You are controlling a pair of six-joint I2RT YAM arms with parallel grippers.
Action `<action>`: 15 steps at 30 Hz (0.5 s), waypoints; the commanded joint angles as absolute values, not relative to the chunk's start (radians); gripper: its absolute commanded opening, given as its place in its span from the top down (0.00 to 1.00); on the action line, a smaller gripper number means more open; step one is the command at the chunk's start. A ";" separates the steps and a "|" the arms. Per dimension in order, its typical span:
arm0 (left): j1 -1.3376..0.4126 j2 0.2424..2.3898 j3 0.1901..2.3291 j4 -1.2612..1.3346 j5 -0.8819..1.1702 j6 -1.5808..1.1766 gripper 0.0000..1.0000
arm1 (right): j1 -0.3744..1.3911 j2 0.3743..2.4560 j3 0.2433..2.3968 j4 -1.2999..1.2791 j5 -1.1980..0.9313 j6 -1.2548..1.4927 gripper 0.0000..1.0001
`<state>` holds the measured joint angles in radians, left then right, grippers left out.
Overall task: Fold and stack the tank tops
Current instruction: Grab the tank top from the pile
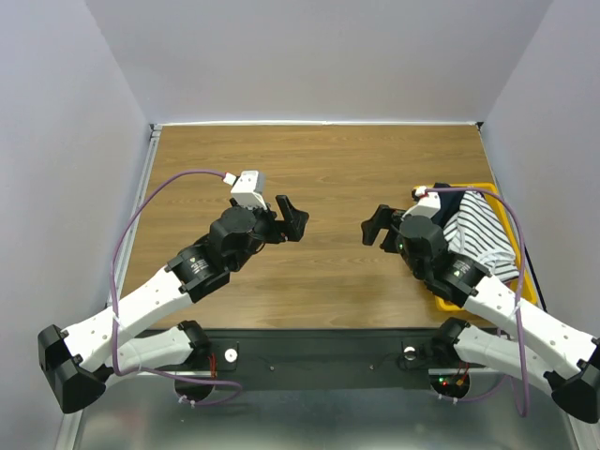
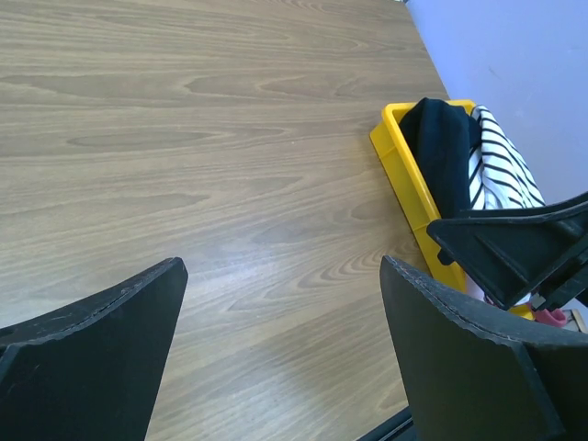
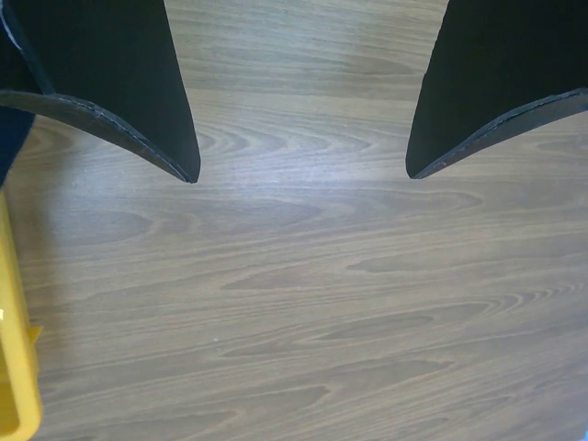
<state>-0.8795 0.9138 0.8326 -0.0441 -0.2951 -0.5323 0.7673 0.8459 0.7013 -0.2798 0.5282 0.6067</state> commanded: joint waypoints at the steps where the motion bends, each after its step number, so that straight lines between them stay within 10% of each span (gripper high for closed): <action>1: -0.874 0.902 0.831 -0.006 -0.296 -0.522 0.02 | 0.773 0.833 0.771 -0.320 0.586 0.614 0.00; 11: -0.874 0.890 0.830 -0.006 -0.276 -0.522 0.02 | 0.732 0.966 0.966 -0.707 0.845 0.733 0.00; 15: -0.874 0.879 0.808 0.051 -0.265 -0.522 0.02 | 0.432 0.965 0.983 -0.761 0.750 0.698 0.00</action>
<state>-0.8795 0.9096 0.8280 -0.0307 -0.2798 -0.5323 0.6621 0.9768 0.9543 -0.6395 0.7197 0.6884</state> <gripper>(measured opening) 0.982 0.998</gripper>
